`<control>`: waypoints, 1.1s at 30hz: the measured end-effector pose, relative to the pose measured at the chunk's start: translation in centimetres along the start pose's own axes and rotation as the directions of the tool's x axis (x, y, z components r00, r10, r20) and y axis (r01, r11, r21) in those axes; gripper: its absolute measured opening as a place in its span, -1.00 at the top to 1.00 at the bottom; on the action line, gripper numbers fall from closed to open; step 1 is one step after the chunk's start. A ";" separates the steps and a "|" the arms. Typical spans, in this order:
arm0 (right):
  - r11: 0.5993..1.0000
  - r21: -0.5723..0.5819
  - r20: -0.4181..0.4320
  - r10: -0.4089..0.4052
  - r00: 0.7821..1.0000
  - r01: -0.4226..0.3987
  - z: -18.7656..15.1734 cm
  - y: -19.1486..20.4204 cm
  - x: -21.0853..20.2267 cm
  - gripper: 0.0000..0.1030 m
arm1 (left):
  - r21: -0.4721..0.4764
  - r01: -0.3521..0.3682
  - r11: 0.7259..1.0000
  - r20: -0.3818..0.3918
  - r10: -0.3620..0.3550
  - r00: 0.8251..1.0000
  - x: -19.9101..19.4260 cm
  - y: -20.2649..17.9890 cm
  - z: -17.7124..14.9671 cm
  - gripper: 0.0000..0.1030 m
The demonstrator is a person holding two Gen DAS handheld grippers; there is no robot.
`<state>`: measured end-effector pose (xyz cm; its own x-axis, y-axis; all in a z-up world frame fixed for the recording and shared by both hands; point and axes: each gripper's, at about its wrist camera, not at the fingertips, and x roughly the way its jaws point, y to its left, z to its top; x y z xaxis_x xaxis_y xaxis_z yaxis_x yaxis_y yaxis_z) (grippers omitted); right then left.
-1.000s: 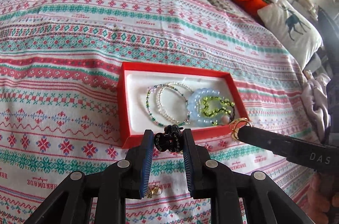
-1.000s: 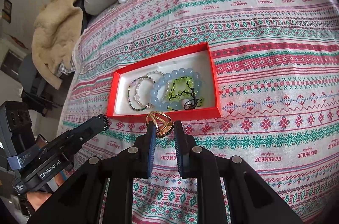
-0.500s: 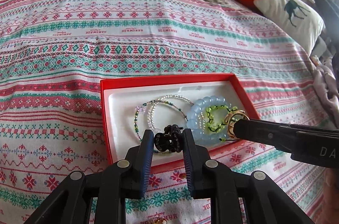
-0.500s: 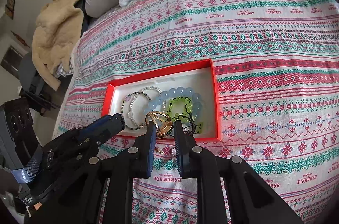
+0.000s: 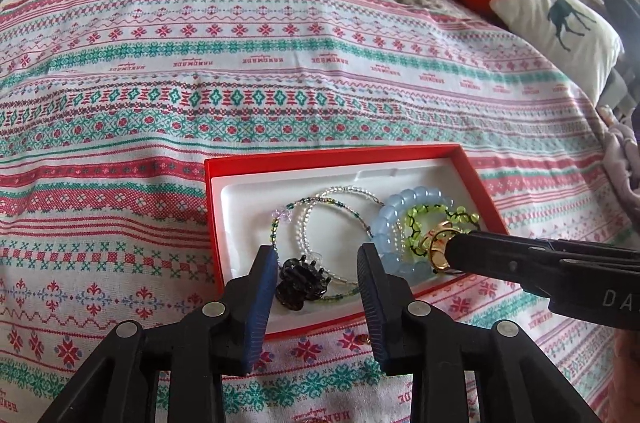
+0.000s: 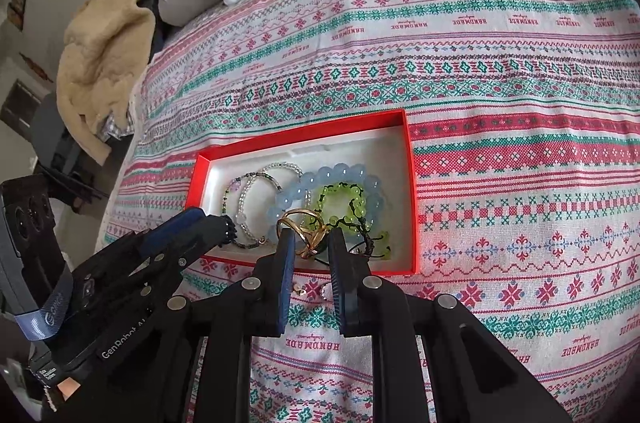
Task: Organize jewelry
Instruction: 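Lower both rings into the red box and open both tools, then withdraw both tools toward the small gold earrings on the cover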
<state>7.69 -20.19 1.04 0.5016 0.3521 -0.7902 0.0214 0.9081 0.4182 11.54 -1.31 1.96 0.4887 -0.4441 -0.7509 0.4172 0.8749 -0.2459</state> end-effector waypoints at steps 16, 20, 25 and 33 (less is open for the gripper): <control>1.000 0.014 0.015 0.026 1.000 -0.026 -1.8 0.3 -3.7 0.14 | 0.036 -0.068 0.997 -0.036 0.069 0.997 -2.6 -0.6 -2.0 -0.28; 1.000 0.007 0.000 -0.005 1.000 0.005 -2.6 0.3 -4.3 -0.04 | 0.031 -0.083 0.996 -0.055 0.085 0.995 -3.1 -0.5 -2.6 -0.46; 0.999 -0.009 -0.020 -0.054 0.998 0.054 -3.6 0.3 -4.7 -0.10 | 0.020 -0.094 0.995 -0.132 0.095 0.987 -3.0 -0.2 -3.6 -0.55; 0.996 -0.007 -0.063 -0.095 0.994 0.094 -4.8 -0.1 -4.3 -0.12 | 0.011 -0.137 0.991 -0.214 0.136 0.967 -2.5 0.6 -5.3 -0.56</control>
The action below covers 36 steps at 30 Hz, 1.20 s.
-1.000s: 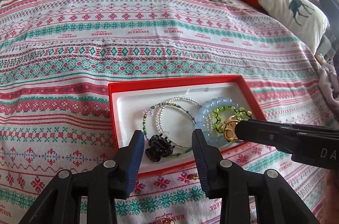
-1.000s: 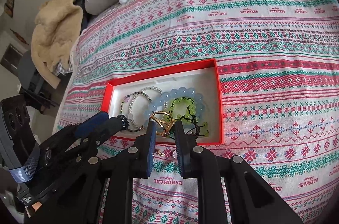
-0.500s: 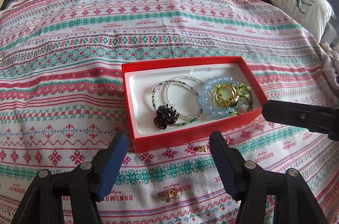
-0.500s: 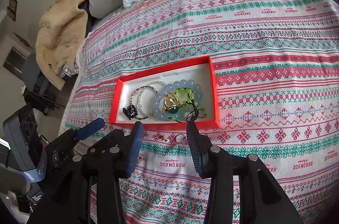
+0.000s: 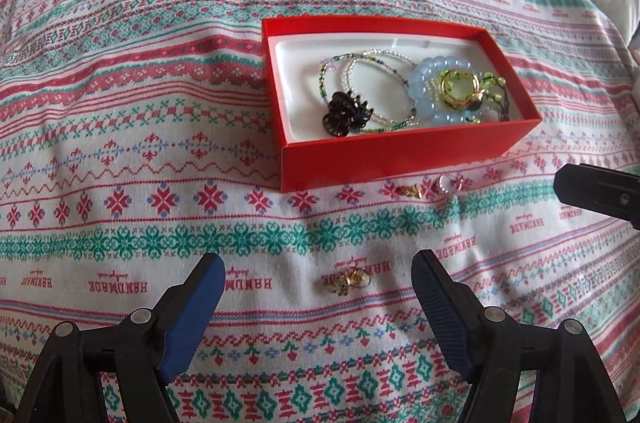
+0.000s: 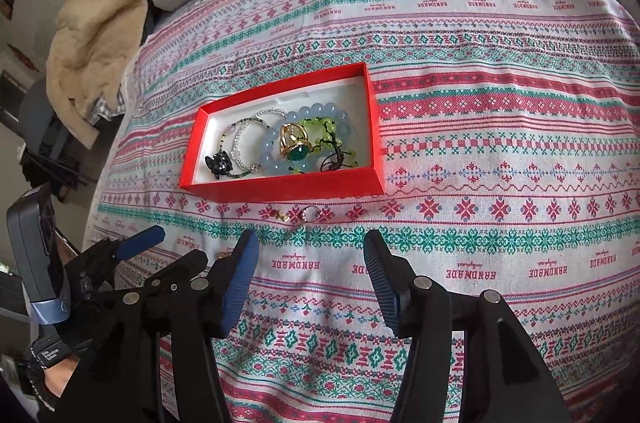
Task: Organize jewelry
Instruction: 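Withdraw both tools toward the small gold earrings on the cover, then grasp a small gold earring on the cover with the left tool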
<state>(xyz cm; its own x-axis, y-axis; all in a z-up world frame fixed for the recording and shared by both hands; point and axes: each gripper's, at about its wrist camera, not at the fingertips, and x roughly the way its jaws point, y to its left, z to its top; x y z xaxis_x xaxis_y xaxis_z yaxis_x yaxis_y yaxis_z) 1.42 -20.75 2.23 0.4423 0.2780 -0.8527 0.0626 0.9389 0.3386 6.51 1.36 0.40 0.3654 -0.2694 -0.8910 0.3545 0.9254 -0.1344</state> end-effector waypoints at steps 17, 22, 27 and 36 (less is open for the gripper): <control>0.997 0.027 -0.138 -0.062 0.988 0.067 -1.6 -1.5 3.4 -0.16 | -0.212 0.158 0.964 -0.126 -0.188 0.974 1.8 3.8 -1.6 -0.53; 0.998 0.024 -0.145 -0.061 0.988 0.066 -1.5 -1.4 3.7 -0.16 | -0.233 0.185 0.955 -0.119 -0.216 0.969 1.8 3.6 -1.5 -0.11; 0.997 0.024 -0.152 -0.064 0.986 0.069 -1.5 -1.3 4.0 -0.17 | -0.248 0.216 0.944 -0.122 -0.252 0.960 2.5 2.8 -0.7 0.31; 0.997 0.027 -0.154 -0.064 0.986 0.069 -1.6 -1.6 4.1 -0.16 | -0.257 0.203 0.945 -0.132 -0.243 0.961 3.6 2.2 -0.4 0.76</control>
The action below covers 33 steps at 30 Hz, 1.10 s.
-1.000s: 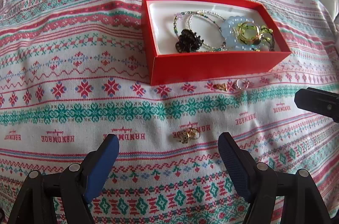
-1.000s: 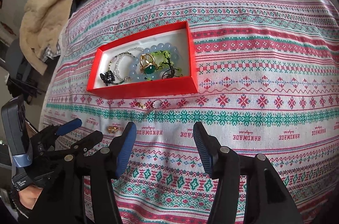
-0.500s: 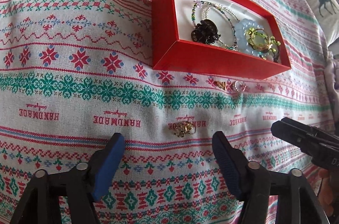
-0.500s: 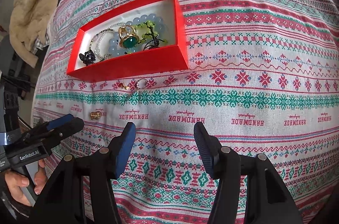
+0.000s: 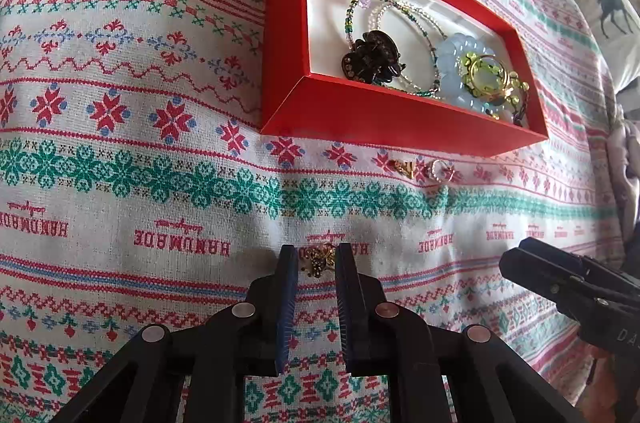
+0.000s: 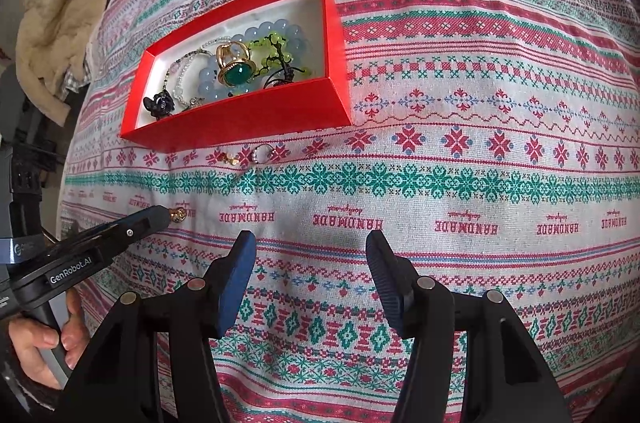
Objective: Organize jewelry
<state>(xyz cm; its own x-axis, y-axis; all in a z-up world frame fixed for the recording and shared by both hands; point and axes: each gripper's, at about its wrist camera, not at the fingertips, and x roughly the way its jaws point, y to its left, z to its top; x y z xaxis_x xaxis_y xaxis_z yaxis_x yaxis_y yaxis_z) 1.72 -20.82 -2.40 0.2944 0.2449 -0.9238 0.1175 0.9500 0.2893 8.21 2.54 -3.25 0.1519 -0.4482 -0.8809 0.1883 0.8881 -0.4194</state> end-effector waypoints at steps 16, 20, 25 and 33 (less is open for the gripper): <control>1.000 0.006 0.001 -0.005 1.000 0.005 -0.1 -0.4 -0.2 -0.17 | 0.024 -0.012 1.000 0.033 0.011 0.999 0.1 -1.1 0.7 1.00; 1.000 0.006 0.004 -0.008 1.000 0.008 0.2 0.0 -0.1 -0.16 | 0.033 -0.020 0.999 0.047 0.018 0.999 -0.3 -1.0 0.8 1.00; 1.000 0.025 0.016 0.002 1.000 -0.003 0.6 0.2 0.0 -0.17 | 0.038 -0.030 0.999 0.063 0.028 0.998 -1.2 -0.1 0.6 1.00; 0.998 0.053 0.081 0.039 0.996 -0.044 2.0 1.2 0.1 0.02 | 0.028 -0.029 0.999 0.073 0.027 0.997 -2.0 1.3 0.1 1.00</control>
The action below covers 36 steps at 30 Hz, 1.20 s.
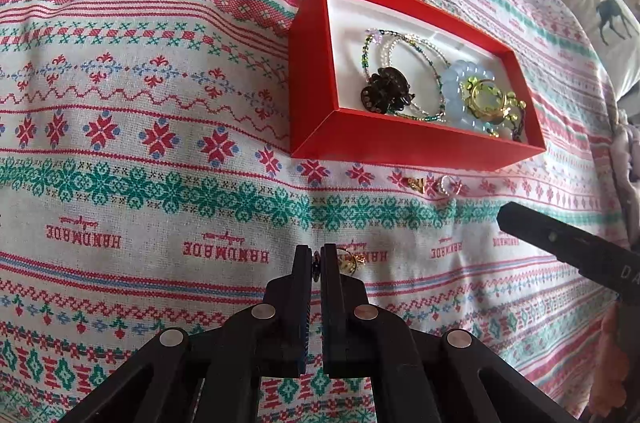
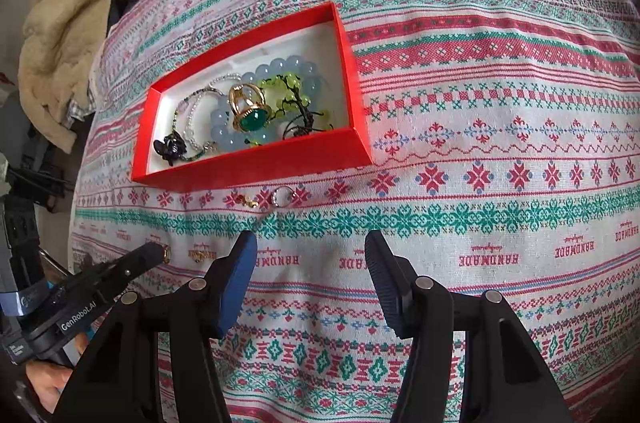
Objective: Organize jewelry
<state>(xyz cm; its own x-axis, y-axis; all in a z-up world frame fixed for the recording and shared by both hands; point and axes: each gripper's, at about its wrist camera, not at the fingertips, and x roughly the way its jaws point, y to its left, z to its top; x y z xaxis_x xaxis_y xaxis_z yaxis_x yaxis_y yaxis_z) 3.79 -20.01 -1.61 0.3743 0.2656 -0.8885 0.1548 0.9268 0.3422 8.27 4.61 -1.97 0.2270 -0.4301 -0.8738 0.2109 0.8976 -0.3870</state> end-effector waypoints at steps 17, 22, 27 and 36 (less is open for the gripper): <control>0.988 -0.105 0.001 -0.113 0.994 0.113 1.4 3.0 4.5 0.32 | 0.002 0.000 1.000 -0.018 0.000 1.000 -0.5 1.3 -0.9 1.00; 0.962 -0.190 0.030 -0.195 0.980 0.198 1.2 4.4 5.2 0.38 | 0.003 -0.004 1.000 -0.022 0.004 1.000 0.2 0.2 -0.6 1.00; 0.938 -0.239 0.059 -0.243 0.968 0.251 1.2 5.2 5.5 0.63 | -0.001 -0.005 1.000 -0.023 0.005 1.000 0.3 0.1 -0.6 1.00; 0.959 -0.217 0.033 -0.179 0.983 0.182 1.1 4.2 4.2 0.89 | -0.009 0.001 1.000 -0.016 -0.001 1.000 0.2 0.2 -0.2 1.00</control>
<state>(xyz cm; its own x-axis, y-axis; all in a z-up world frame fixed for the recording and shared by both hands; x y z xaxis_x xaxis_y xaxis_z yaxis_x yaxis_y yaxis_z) 6.97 -15.25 -3.55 0.3704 0.0861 -0.9249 0.0181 0.9948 0.0998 8.15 4.68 -2.28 0.2111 -0.4295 -0.8781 0.2021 0.8981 -0.3907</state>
